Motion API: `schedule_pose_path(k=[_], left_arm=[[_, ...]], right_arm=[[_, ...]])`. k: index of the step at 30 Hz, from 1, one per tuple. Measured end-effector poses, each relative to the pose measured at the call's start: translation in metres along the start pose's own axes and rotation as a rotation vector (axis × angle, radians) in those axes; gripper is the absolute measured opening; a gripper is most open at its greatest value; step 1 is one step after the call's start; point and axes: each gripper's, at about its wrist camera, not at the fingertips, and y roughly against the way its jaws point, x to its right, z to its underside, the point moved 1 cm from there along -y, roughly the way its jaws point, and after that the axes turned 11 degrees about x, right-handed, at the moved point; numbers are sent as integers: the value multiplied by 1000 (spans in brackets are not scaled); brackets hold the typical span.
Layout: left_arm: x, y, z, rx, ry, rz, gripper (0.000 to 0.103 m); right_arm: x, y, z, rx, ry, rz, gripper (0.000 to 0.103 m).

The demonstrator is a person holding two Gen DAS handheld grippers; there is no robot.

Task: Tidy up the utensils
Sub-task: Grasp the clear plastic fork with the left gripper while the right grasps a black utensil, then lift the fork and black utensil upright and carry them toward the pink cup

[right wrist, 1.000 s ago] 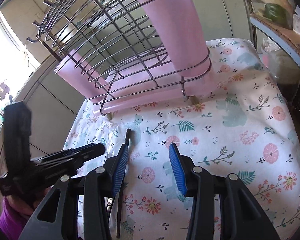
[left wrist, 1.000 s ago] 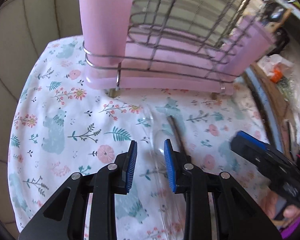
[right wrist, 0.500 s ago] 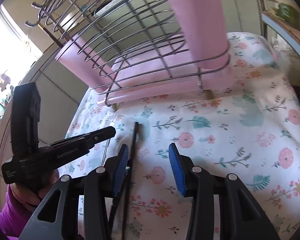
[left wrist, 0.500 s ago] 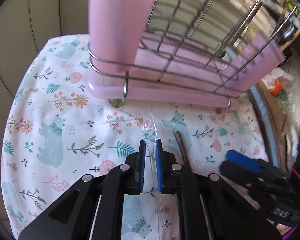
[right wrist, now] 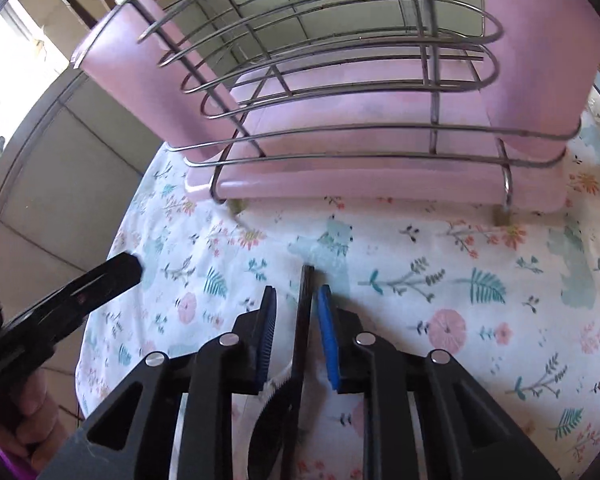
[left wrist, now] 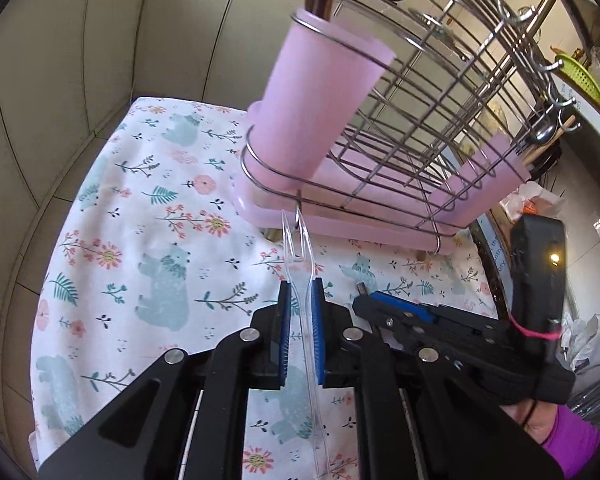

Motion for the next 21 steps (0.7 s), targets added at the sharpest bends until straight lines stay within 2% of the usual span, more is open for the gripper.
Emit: schedule_pose_path(k=[1, 8, 21], left_arm=[[-2, 1, -1, 1, 3, 2, 9], [-1, 1, -7, 32, 20, 3, 9], [8, 29, -24, 153, 28, 14, 9]], right_arm=[[-1, -2, -1, 1, 7, 16, 7], [7, 8, 2, 41, -14, 21, 6], [7, 77, -14, 311, 8, -27, 6]])
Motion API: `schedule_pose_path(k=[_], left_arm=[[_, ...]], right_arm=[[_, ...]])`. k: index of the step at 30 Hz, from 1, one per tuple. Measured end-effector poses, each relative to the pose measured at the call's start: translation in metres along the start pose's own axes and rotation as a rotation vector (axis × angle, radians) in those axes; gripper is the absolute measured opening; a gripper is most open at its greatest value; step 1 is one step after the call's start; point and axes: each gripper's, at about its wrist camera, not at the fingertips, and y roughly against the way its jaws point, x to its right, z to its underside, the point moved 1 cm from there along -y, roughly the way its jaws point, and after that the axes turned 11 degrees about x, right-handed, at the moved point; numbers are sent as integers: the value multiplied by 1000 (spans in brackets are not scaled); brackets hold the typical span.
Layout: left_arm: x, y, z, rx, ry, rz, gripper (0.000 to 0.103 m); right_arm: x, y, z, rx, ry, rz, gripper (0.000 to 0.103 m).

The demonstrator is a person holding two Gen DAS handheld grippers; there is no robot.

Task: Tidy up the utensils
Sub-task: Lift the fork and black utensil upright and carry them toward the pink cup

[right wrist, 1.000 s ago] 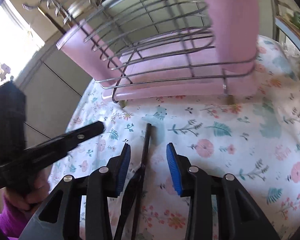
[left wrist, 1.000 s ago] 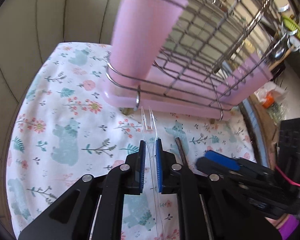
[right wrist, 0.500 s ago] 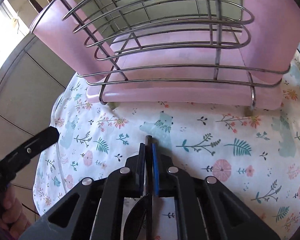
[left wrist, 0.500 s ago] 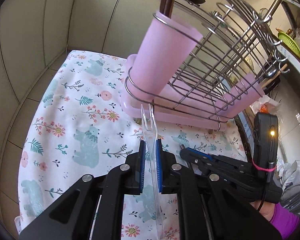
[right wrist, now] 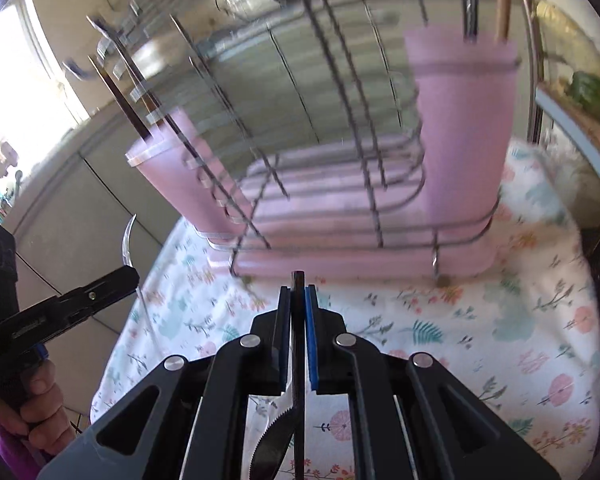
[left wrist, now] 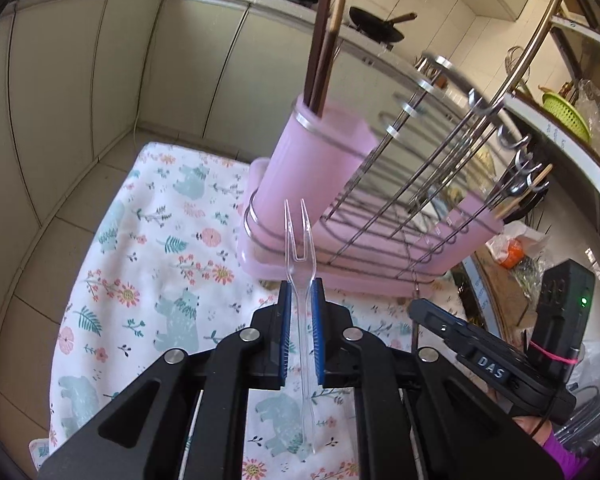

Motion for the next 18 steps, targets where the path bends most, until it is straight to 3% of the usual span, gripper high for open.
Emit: schedule_pose_path(k=[9, 18], left_arm=[[17, 19, -11, 75, -23, 17, 9], [27, 34, -17, 122, -42, 33, 2]], right_arm=[[3, 40, -19, 152, 4, -20, 6], [8, 71, -27, 225, -1, -34, 6]])
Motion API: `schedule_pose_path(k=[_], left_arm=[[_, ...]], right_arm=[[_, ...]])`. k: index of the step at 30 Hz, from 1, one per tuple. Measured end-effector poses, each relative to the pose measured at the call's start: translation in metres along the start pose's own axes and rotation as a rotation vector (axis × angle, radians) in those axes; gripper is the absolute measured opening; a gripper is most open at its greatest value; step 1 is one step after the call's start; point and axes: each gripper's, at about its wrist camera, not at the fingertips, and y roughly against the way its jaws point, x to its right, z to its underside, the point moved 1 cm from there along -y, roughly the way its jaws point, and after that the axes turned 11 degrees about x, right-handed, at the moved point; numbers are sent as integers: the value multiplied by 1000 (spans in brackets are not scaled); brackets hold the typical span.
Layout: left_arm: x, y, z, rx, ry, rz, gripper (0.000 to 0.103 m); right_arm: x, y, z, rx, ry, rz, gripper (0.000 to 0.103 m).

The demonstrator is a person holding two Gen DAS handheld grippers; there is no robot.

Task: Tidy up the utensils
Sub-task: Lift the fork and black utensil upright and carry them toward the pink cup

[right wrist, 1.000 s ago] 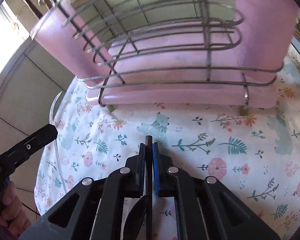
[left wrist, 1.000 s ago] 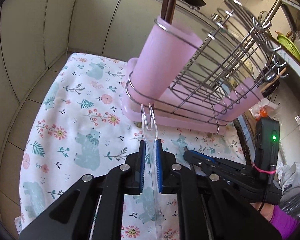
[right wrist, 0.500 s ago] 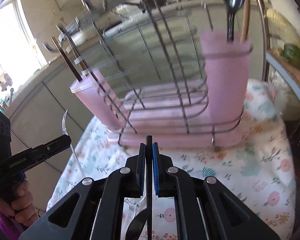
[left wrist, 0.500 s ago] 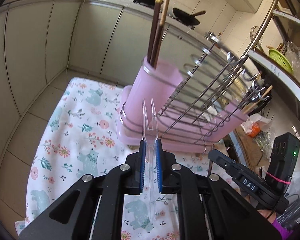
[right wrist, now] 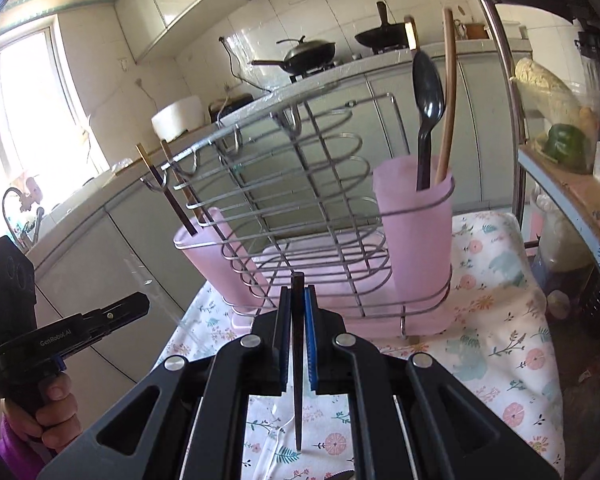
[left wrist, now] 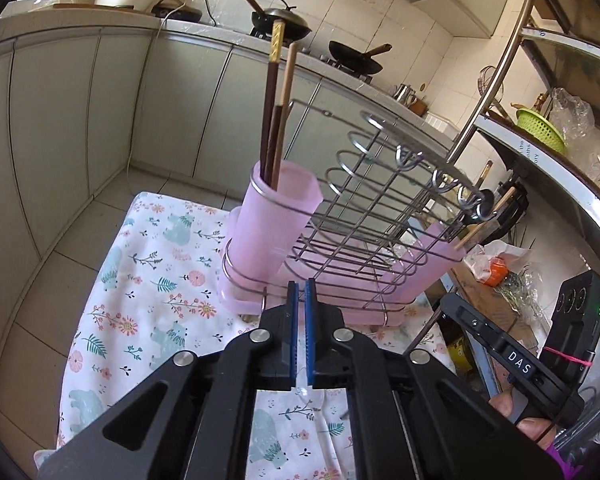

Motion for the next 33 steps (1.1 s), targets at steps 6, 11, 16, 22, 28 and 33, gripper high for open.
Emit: schedule_pose_path(k=[6, 11, 16, 22, 28, 33], left_arm=[[7, 6, -1, 16, -23, 8, 0], [10, 9, -4, 29, -26, 13, 0], [11, 12, -6, 41, -29, 18, 0], [7, 9, -4, 29, -25, 14, 0], [-12, -16, 2, -79, 1, -12, 0], [-82, -66, 5, -288, 255, -153, 8]], right_arm=[[-2, 10, -5, 27, 5, -8, 6], [0, 16, -7, 40, -4, -6, 6], [6, 21, -11, 54, -20, -2, 6], [12, 19, -11, 43, -43, 1, 6], [18, 21, -15, 50, -60, 9, 6], [20, 19, -16, 49, -66, -5, 6]])
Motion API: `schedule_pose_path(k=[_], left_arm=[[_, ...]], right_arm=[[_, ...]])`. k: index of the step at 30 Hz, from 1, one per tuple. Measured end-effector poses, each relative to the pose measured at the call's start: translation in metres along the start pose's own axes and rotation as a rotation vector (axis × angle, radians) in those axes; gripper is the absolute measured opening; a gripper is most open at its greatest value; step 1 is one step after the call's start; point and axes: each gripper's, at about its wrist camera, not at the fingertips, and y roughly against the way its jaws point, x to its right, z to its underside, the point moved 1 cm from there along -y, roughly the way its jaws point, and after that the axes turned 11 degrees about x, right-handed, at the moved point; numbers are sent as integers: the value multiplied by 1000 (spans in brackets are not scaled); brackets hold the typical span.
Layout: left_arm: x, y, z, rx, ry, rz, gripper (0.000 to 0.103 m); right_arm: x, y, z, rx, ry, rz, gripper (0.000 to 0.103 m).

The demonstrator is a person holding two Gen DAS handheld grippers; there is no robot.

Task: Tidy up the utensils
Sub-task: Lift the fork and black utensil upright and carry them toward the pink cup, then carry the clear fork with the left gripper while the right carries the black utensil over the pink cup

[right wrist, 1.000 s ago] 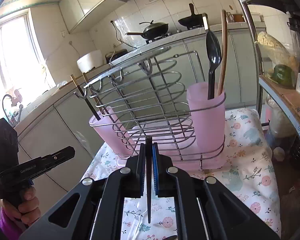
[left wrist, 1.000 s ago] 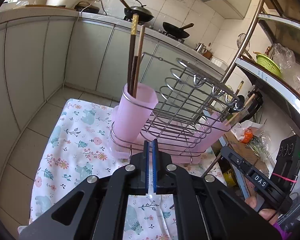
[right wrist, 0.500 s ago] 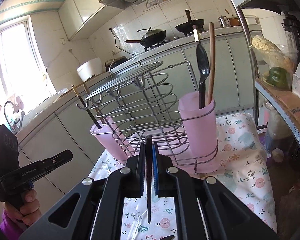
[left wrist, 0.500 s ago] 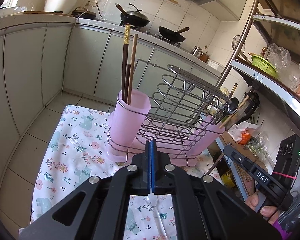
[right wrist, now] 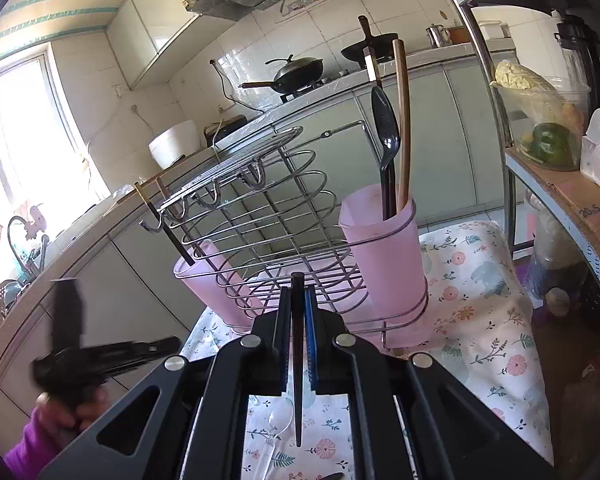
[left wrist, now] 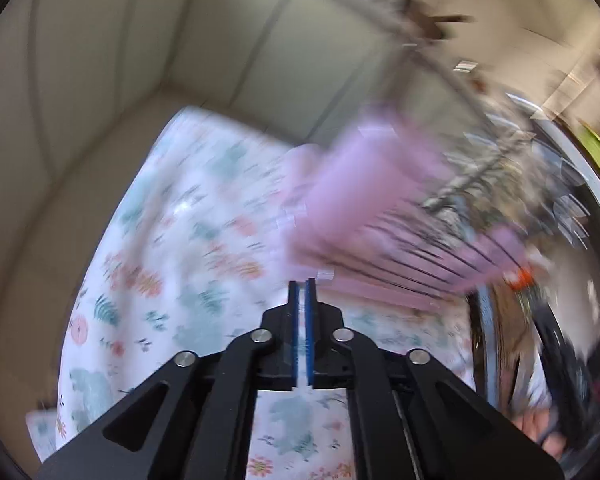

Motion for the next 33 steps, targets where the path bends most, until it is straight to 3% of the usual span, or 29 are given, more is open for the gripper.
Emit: schedule_pose_path(k=[3, 6, 14, 19, 20, 22, 24, 29, 33], left_arm=[[-28, -24, -17, -67, 140, -43, 17], [-42, -44, -27, -117, 213, -74, 22], [-52, -87, -34, -146, 233, -248, 23], [-48, -93, -36, -118, 224, -296, 23], [-46, -93, -35, -111, 212, -301, 22], [-41, -91, -33, -95, 182, -328, 11], [-41, -89, -31, -82, 165, -326, 3], [-41, -68, -24, -33, 164, -260, 2], [-29, -36, -16, 35, 100, -192, 2]], right_arm=[[3, -3, 0, -6, -5, -9, 6], [8, -6, 1, -15, -15, -14, 6], [20, -10, 3, -35, -41, -24, 6], [25, -13, 5, -43, -53, -30, 6], [25, -14, 6, -46, -55, -31, 6], [25, -15, 7, -51, -55, -31, 6], [26, -15, 8, -54, -54, -30, 6], [21, -14, 9, -54, -43, -26, 6], [17, -14, 9, -54, -33, -20, 6]])
